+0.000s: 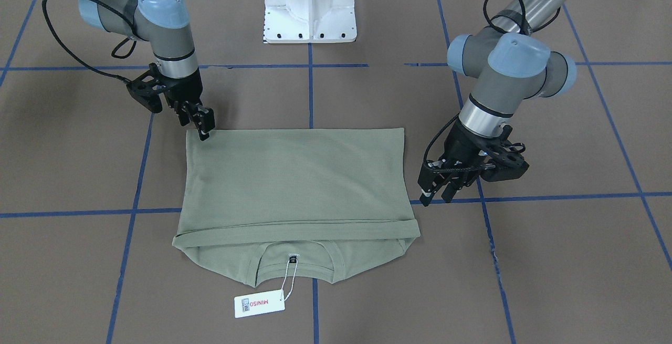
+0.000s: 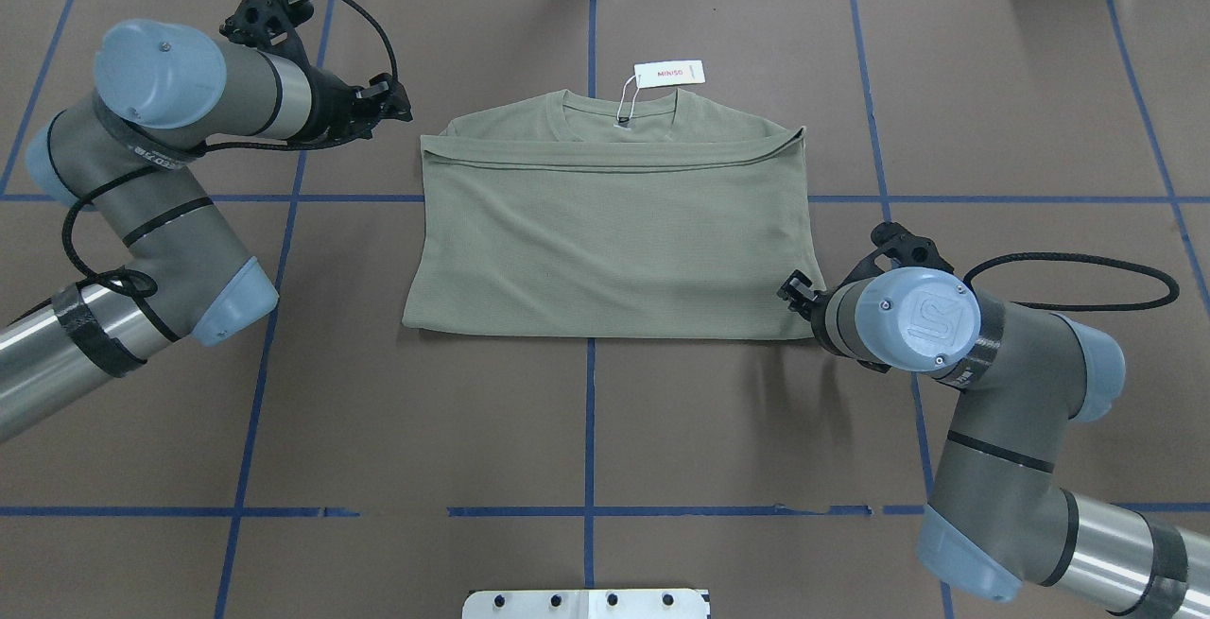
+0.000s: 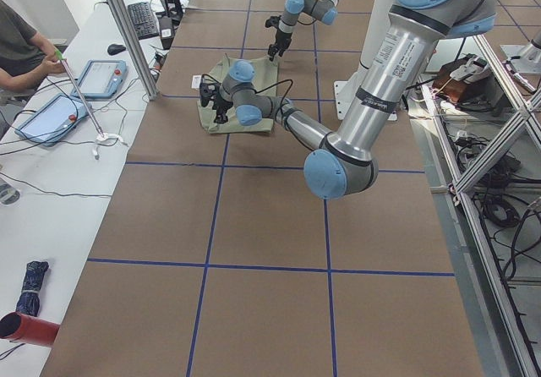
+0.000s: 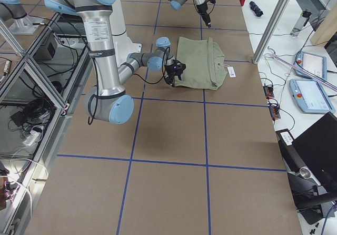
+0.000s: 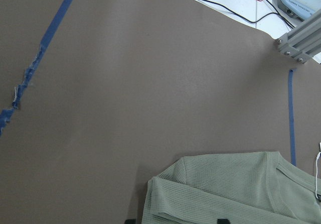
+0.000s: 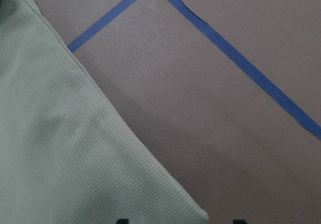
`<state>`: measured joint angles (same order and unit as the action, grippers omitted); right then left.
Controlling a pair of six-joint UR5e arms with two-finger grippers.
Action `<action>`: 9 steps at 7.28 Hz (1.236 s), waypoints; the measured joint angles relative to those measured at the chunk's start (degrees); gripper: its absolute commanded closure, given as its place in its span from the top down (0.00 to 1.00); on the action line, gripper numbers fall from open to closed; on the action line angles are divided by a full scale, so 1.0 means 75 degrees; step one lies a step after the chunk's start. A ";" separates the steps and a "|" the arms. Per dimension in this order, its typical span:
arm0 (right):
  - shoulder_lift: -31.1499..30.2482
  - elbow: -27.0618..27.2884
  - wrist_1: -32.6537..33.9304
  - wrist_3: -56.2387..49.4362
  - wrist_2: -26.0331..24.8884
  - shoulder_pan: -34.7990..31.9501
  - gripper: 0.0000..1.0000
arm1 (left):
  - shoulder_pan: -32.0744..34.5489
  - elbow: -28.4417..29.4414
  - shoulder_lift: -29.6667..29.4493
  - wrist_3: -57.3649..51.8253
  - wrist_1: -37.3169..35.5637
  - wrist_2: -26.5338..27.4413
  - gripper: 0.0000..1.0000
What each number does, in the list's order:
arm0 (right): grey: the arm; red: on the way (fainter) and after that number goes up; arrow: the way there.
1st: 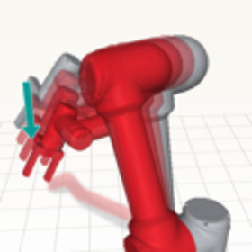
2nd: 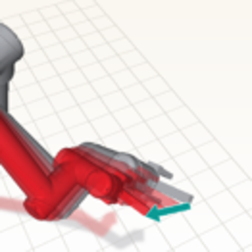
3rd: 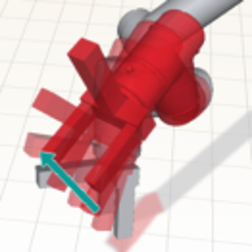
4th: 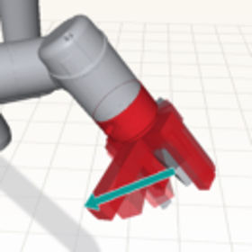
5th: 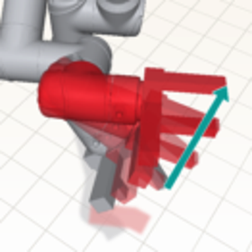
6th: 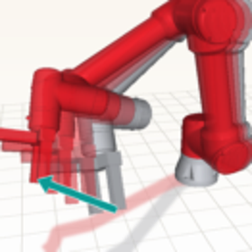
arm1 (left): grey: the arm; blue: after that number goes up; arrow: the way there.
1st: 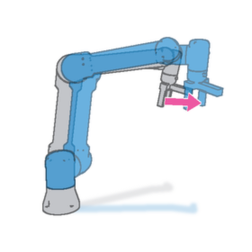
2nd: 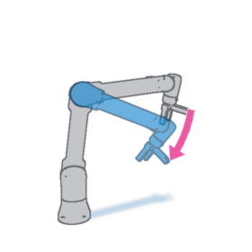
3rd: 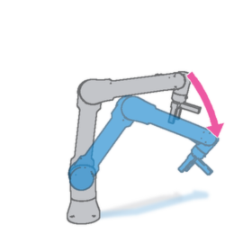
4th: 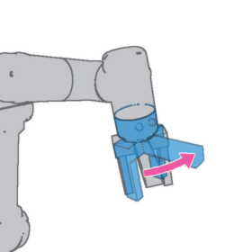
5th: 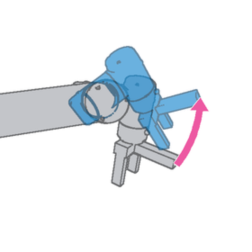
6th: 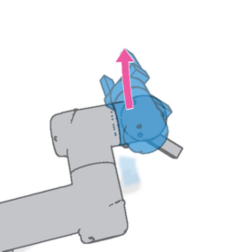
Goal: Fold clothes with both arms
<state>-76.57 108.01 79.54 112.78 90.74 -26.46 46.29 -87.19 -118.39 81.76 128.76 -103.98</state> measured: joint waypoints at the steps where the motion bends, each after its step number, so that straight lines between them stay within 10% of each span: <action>1: -0.0005 -0.0006 0.0000 0.0022 -0.0014 -0.0001 0.15 | 0.0002 0.0000 0.0000 -0.0002 0.0000 0.0001 0.62; 2: -0.0028 -0.0007 0.0000 0.0036 -0.0020 -0.0006 0.00 | 0.0004 0.0000 0.0000 -0.0003 -0.0003 0.0001 0.62; 9: -0.0805 0.1388 0.0048 0.0553 0.0175 0.0443 0.00 | 0.0030 -0.0180 0.0009 0.0036 -0.0028 -0.0060 0.62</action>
<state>-82.60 118.42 79.90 116.92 92.06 -23.14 46.51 -88.54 -118.32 82.03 128.55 -104.43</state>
